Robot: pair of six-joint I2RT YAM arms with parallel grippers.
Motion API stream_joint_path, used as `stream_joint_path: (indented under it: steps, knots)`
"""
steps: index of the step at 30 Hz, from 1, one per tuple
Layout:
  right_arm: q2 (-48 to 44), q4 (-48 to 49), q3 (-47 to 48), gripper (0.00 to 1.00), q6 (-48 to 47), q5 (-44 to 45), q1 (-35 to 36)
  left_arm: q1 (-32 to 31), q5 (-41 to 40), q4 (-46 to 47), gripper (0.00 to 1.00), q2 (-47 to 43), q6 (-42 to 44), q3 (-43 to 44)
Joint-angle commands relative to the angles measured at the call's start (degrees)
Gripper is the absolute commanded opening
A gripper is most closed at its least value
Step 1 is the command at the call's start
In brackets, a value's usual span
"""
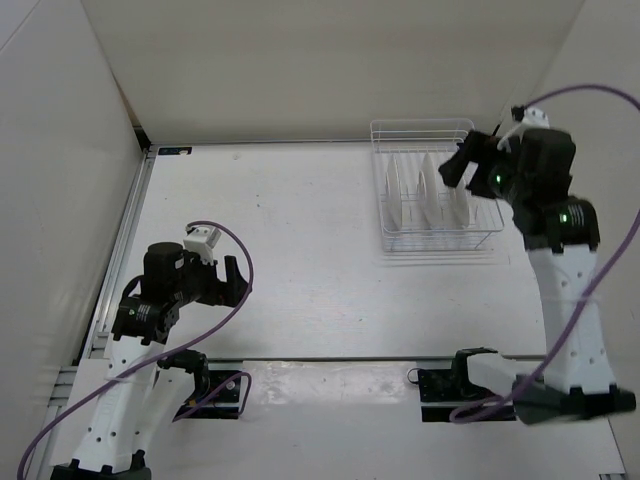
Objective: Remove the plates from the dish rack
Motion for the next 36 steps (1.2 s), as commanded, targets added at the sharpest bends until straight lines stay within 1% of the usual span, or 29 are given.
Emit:
stream_joint_path:
  steps: [1,2,3,5,9,11,13,14,15,16,20,22,23,24,25,28,31,32,33,36]
  knots:
    - [12.1,-3.3,10.5,0.9,-2.3,1.2,-0.1,-0.4,1.2,-0.3,1.0,-0.1,0.2,0.9]
    - [13.1,-2.2,11.5,0.9,-2.7,1.9,-0.2,-0.5,1.0,-0.4,1.0,-0.1,0.3,0.8]
    - [13.6,-1.6,11.8,0.9,-3.0,5.9,-0.2,-0.6,1.0,-0.4,1.0,-0.2,0.5,0.8]
    - [15.4,1.1,11.9,0.9,-3.8,8.3,-0.2,-0.7,0.4,-0.4,1.0,-0.5,0.5,0.8]
    - [20.9,1.5,15.7,0.9,-5.8,14.1,-1.4,-0.7,0.0,-0.6,1.0,-0.3,0.5,0.7]
    - [22.4,4.2,14.2,0.9,-6.9,16.4,-2.0,-0.7,0.1,-0.7,1.0,-0.1,0.5,0.6]
    - [22.9,5.5,11.6,0.83,-6.8,18.2,-3.0,-0.7,0.2,-0.8,1.0,-0.1,0.5,0.7]
    - [23.3,6.1,11.0,0.73,-6.5,18.2,-3.2,-0.8,0.1,-0.7,1.0,0.0,0.3,0.7]
    - [23.5,7.7,10.0,0.71,-6.3,17.2,-3.7,-0.8,-0.3,-0.7,1.0,-0.1,0.4,0.6]
    - [24.1,7.8,9.8,0.71,-5.8,16.7,-4.1,-0.7,-0.3,0.5,1.0,-0.2,0.3,0.6]
    - [30.3,6.4,12.5,0.71,-5.1,15.4,-5.6,-0.7,-0.6,-0.9,1.0,0.1,0.4,0.8]
    - [32.2,6.1,13.6,0.67,-4.9,14.9,-6.0,-0.8,-1.1,-0.8,1.0,-0.2,0.4,0.6]
    - [33.3,6.2,13.9,0.66,-4.9,13.5,-7.8,-0.7,-1.1,-1.0,1.0,-0.1,0.3,0.7]
    - [34.1,6.9,13.8,0.64,-5.1,12.8,-7.9,-0.8,-1.3,-1.0,1.0,-0.2,0.4,0.6]
    - [34.4,7.5,13.3,0.64,-5.4,10.9,-8.2,-0.8,-1.2,-0.9,1.0,0.0,0.4,0.6]
    - [35.0,11.7,10.9,0.64,-5.8,10.7,-8.5,-0.7,-1.2,-1.0,1.0,0.2,0.4,0.7]
    - [35.7,12.7,10.5,0.63,-5.8,10.1,-9.1,-0.8,-1.2,-1.0,1.0,0.6,0.4,0.7]
    - [36.1,12.9,10.6,0.58,-5.8,10.0,-9.3,-0.8,-1.3,-1.0,1.0,0.7,0.4,0.7]
    - [36.6,13.3,10.9,0.56,-6.2,9.1,-9.5,-0.8,-1.2,-1.1,1.0,0.8,0.3,0.7]
    - [37.8,15.2,11.2,0.55,-6.6,6.1,-9.6,-0.8,-1.3,-1.0,1.0,0.5,0.4,0.6]
